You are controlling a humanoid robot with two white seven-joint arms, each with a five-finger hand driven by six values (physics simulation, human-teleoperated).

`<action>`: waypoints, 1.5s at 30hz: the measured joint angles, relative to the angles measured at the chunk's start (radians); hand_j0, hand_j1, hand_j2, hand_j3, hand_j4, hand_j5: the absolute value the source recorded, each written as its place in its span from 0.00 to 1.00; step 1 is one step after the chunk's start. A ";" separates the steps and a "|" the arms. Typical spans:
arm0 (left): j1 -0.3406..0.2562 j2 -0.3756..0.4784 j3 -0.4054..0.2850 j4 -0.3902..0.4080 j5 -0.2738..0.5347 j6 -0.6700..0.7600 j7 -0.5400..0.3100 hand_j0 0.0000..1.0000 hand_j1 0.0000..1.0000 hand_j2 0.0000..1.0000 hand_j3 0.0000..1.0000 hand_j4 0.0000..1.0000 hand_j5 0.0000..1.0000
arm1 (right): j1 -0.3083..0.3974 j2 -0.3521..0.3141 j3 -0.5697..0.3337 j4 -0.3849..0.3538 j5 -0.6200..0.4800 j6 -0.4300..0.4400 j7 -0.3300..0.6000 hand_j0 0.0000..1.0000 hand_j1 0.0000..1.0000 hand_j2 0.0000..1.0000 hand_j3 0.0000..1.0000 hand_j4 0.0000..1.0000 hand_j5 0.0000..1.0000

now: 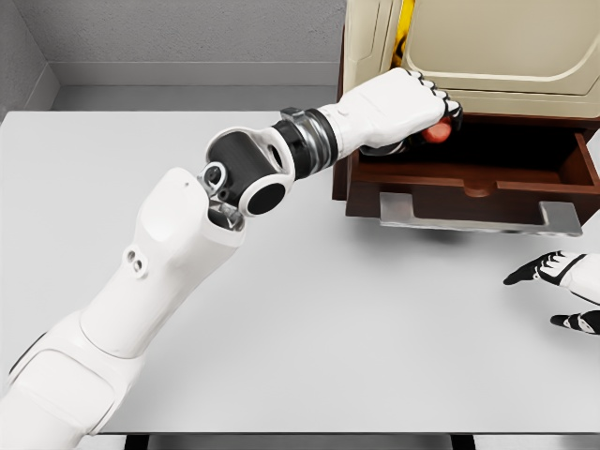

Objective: Put the switch into the drawer with left arm, and close the drawer with right arm

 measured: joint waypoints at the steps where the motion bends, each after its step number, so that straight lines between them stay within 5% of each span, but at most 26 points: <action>1: 0.000 0.000 0.000 0.000 -0.002 0.000 0.000 0.72 0.72 0.72 0.72 0.72 0.72 | 0.000 0.000 0.000 0.000 0.000 0.000 0.000 0.80 0.80 0.80 0.80 0.80 0.80; 20: 0.032 0.000 -0.018 -0.066 -0.005 -0.014 0.000 0.85 0.85 0.85 0.85 0.85 0.85 | 0.000 0.000 0.000 0.000 0.000 0.000 -0.001 0.79 0.79 0.79 0.79 0.79 0.79; 28: 0.074 0.000 -0.005 -0.192 0.073 -0.291 0.000 0.90 0.90 0.90 0.90 0.90 0.90 | -0.021 -0.002 0.001 0.002 -0.020 0.000 -0.001 0.79 0.79 0.79 0.79 0.79 0.79; 34: 0.149 0.076 0.185 -0.209 0.250 -0.453 0.000 0.90 0.90 0.90 0.90 0.90 0.90 | -0.026 -0.006 0.003 0.006 -0.036 0.000 -0.001 0.79 0.79 0.79 0.79 0.79 0.79; 41: 0.416 0.301 0.610 -0.211 0.549 -0.479 0.000 0.90 0.90 0.90 0.90 0.90 0.90 | -0.035 -0.006 0.002 0.008 -0.054 0.000 -0.001 0.79 0.79 0.79 0.79 0.79 0.79; 45: 0.663 0.353 0.799 -0.195 0.627 -0.480 0.000 1.00 1.00 1.00 1.00 1.00 1.00 | -0.066 -0.005 0.005 0.013 -0.013 -0.009 -0.005 0.79 0.79 0.79 0.79 0.79 0.79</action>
